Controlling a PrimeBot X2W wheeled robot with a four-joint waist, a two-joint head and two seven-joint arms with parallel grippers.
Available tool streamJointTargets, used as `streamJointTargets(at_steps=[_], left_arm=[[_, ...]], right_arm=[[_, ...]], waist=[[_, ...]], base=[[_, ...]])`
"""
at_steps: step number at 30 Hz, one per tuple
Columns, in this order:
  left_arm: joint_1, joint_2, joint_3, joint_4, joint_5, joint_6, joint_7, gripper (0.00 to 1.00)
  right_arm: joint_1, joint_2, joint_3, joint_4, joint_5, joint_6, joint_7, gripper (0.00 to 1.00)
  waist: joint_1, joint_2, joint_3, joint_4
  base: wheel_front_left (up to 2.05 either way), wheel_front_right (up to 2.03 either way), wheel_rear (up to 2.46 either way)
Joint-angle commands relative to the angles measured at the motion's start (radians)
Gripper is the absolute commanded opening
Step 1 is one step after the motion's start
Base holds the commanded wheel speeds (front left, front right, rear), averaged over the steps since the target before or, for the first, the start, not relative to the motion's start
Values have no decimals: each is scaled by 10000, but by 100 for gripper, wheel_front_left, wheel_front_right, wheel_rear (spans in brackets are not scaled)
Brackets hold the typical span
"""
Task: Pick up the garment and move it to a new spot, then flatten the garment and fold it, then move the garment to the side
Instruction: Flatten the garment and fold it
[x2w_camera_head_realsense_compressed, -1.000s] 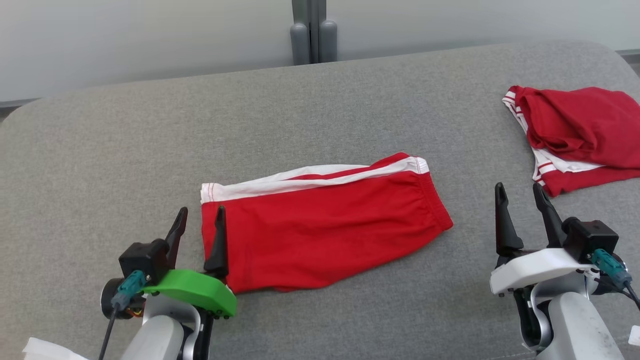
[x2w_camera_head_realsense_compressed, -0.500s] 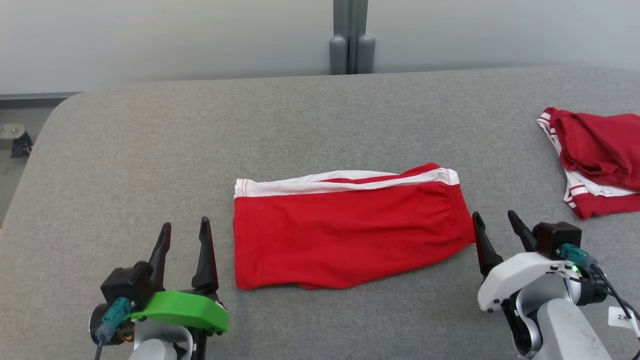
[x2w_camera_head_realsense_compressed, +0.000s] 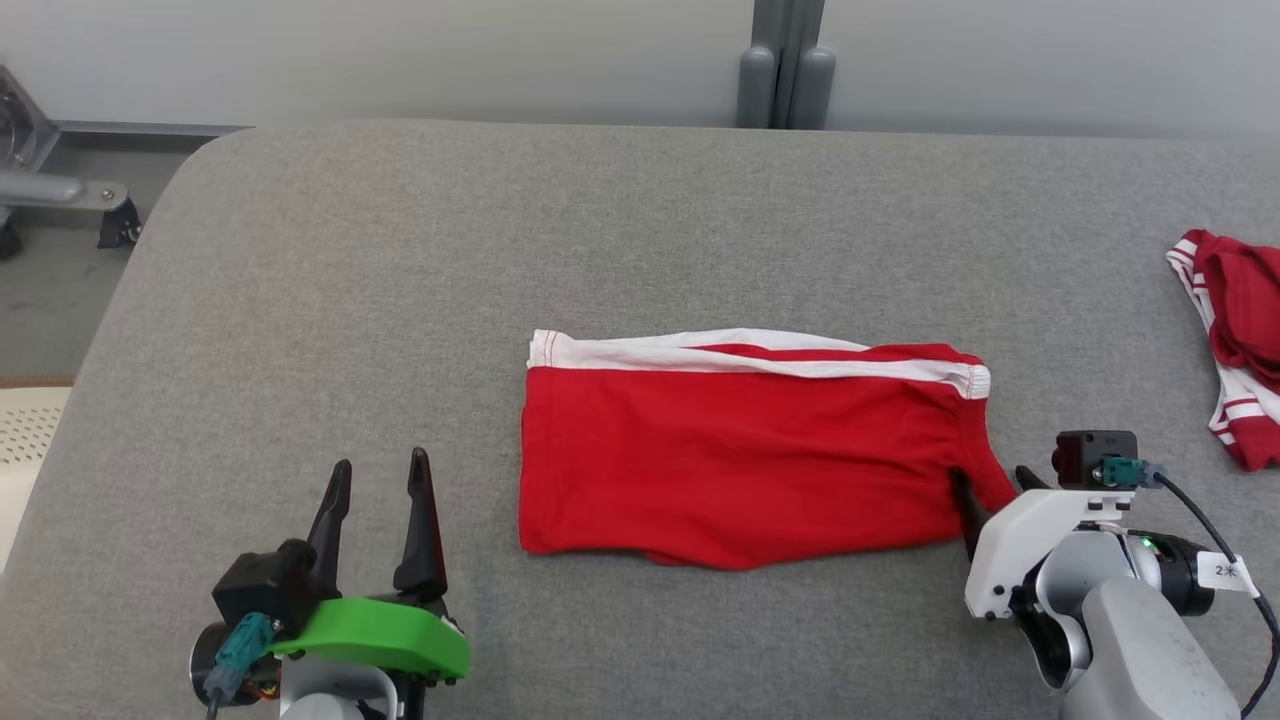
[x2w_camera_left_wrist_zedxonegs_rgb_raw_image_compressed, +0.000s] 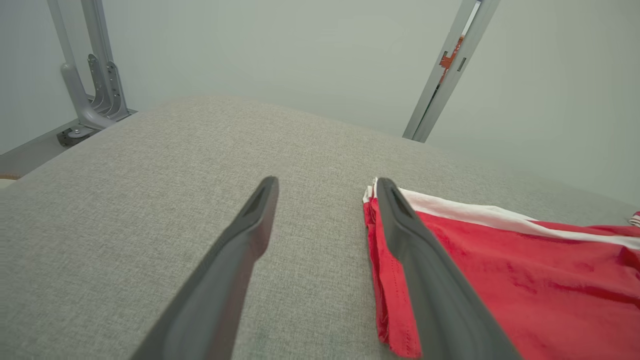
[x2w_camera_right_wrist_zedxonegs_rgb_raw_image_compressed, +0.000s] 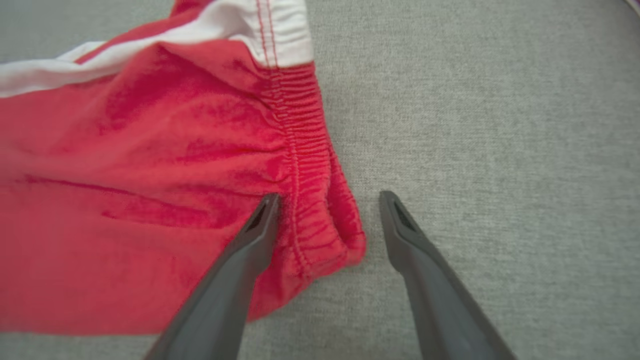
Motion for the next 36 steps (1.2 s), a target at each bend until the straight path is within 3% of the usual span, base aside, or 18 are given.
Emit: streamJointTargets(at_steps=[1,5,6,14,21,27,36], left_arm=[[174,-30,48,13,103,-38,-29,100],[212,-60,171,29,181,-62,-29,100],[215,-68,197,26,197,-68,-29,100],[264,-91,276,2,365,-130,-29,100],[312,-113,192,40,408,-157,-30,100],[333,-108,124,113,413,-206,-30,100],[317,-27,-9,198,427,-175,8,100]], right_arm=[[-82,-31,24,112,184,-15,37,58],[-147,-38,214,277,603,-15,-45,4],[-164,-58,261,298,675,-15,-70,0],[-495,-503,346,-84,1302,-15,-390,0],[28,-1005,-272,-705,1440,-15,-206,0],[550,-703,-475,-1071,1597,-14,-57,0],[730,-320,561,-2074,2025,-14,-47,0]], waist=[[0,0,60,78],[0,0,63,23],[0,0,60,-8],[0,0,-33,-501],[0,0,-135,-737],[0,0,-154,-772],[0,0,-379,-394]], base=[[0,0,0],[0,0,0],[0,0,0],[0,0,0],[0,0,0],[0,0,0],[0,0,0]])
